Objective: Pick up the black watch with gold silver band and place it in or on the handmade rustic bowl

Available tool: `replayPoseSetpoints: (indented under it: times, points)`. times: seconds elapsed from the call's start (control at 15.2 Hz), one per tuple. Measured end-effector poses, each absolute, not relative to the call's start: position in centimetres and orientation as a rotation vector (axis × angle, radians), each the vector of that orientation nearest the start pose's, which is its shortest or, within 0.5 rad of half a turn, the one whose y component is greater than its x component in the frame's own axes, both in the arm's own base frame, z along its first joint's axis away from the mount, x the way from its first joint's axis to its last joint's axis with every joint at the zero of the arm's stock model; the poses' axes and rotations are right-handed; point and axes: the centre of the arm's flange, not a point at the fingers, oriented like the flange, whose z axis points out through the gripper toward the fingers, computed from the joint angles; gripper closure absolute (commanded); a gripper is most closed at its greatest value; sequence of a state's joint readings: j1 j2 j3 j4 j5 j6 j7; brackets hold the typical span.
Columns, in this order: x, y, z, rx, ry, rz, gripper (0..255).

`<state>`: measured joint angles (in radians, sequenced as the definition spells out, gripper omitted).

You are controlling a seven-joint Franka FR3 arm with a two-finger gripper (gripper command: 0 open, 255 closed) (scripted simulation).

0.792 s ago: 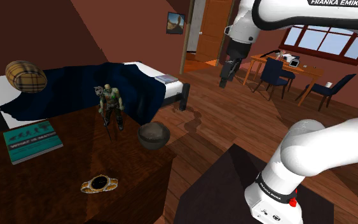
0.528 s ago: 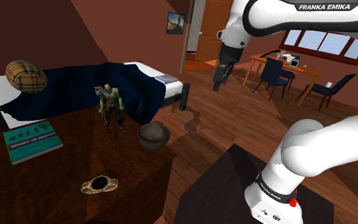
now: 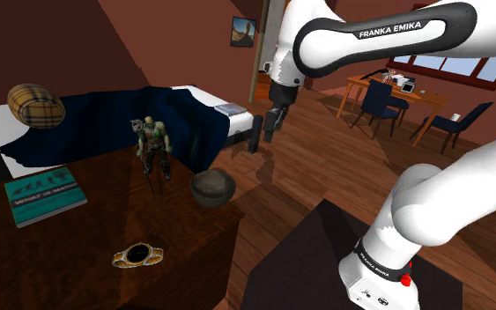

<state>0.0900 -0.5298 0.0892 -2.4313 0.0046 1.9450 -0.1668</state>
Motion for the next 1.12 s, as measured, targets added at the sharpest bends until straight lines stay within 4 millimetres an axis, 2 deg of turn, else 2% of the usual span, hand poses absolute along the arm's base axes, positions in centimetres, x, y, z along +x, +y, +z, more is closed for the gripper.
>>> replayPoseSetpoints:
  times: [0.66,1.12]
  points:
    - [44.7,15.6,41.0,-3.074,-0.780,-0.049,0]
    - [47.9,22.2,35.8,-3.018,-0.952,-0.037,0]
